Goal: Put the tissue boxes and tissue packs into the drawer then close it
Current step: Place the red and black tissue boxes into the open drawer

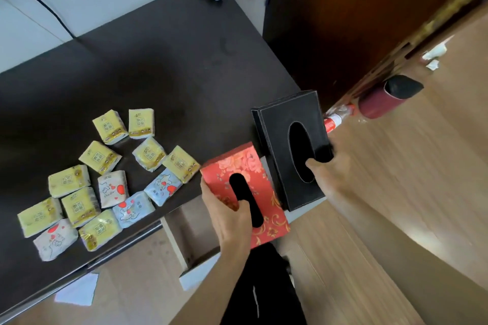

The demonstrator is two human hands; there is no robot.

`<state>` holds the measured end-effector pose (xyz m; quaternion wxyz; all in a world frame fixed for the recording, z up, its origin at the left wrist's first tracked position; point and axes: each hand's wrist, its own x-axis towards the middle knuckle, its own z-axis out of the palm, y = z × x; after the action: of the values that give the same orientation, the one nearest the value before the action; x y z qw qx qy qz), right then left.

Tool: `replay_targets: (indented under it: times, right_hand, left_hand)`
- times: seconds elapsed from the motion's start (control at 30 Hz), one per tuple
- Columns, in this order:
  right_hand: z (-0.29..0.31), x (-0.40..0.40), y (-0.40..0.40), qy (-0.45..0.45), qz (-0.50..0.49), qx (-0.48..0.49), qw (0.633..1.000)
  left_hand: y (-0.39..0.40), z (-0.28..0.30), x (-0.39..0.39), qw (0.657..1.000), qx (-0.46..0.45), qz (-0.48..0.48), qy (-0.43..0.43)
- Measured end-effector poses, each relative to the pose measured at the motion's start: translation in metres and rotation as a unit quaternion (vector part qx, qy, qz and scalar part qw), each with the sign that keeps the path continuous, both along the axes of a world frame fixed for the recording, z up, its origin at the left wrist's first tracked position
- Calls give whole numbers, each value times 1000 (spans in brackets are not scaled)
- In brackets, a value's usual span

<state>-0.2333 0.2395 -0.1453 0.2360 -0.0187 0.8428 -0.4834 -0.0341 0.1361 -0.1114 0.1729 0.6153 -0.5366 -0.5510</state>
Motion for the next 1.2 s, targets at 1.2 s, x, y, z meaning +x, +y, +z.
replay_targets:
  times: [1.2]
  right_hand:
    - [-65, 31, 104, 163, 161, 172, 958]
  left_hand:
    - [100, -96, 22, 994, 58, 6, -92]
